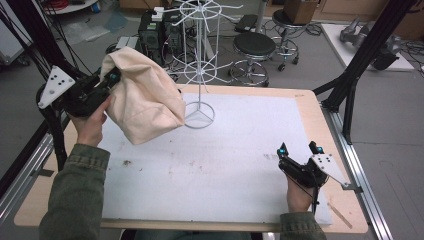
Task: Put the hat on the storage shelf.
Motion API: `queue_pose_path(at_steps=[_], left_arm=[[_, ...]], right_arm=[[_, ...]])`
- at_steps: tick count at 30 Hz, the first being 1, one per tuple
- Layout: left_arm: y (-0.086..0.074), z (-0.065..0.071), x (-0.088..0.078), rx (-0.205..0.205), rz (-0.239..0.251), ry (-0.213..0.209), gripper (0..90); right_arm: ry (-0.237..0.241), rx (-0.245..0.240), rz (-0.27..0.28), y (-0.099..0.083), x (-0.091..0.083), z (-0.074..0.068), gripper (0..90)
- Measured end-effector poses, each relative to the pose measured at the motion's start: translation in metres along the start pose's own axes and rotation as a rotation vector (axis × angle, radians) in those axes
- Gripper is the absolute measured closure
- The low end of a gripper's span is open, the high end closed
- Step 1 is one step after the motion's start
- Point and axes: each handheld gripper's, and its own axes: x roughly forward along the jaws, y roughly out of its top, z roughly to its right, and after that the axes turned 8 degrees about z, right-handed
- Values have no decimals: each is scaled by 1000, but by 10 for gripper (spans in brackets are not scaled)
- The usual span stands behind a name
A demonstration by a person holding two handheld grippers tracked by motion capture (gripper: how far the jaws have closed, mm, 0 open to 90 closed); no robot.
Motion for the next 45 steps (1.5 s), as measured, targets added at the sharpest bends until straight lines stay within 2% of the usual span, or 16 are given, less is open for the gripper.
queue_pose_path(at_steps=[5, 10, 15, 19, 27, 31, 35, 37, 39, 45], left_arm=[[7, -3, 8, -57, 67, 13, 799], [17, -4, 18, -56, 101, 37, 799], [29, -3, 30, -53, 165, 47, 799], [37, -5, 40, -84, 206, 65, 799], [50, -13, 50, -166, 291, 56, 799], [58, -13, 58, -173, 310, 72, 799], [62, -13, 72, -176, 307, 85, 799], [64, -12, 78, -176, 310, 93, 799], [66, -12, 85, -181, 311, 93, 799], [71, -14, 96, -247, 341, 96, 799]], right_arm=[[3, 4, -2, 0, 0, 0, 45], [7, 3, -1, 0, 0, 0, 44], [8, 7, -3, 0, 1, 0, 44], [16, -4, -1, 0, 1, 1, 45], [18, -10, -5, 0, 0, 1, 45], [17, -10, -6, 0, -2, 1, 44], [17, -15, -4, 0, -2, 2, 44], [15, -33, -4, 0, -2, 2, 45], [14, -23, -5, 0, -2, 2, 44], [19, -20, -10, 0, -2, 2, 44]])
